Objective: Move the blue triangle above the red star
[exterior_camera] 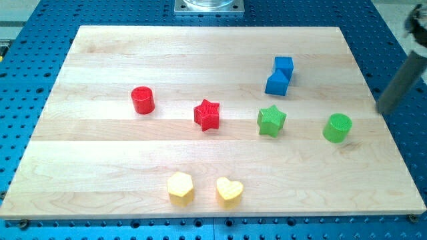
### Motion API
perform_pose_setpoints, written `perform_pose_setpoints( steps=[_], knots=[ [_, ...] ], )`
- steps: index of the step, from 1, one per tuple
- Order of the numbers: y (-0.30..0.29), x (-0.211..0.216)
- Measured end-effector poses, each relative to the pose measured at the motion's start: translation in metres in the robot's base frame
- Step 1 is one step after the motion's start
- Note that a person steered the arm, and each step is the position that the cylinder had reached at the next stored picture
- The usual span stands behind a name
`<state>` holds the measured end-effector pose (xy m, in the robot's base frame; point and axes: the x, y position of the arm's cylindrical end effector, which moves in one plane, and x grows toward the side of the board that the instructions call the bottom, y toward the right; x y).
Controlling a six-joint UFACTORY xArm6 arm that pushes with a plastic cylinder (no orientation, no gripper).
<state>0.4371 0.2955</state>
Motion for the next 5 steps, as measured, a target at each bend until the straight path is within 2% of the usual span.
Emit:
perform_pose_setpoints(
  steps=[1, 2, 3, 5],
  knots=[
    [-0.071, -0.010],
    [-0.112, -0.044],
    [-0.147, -0.053],
    [-0.150, -0.058]
  ],
)
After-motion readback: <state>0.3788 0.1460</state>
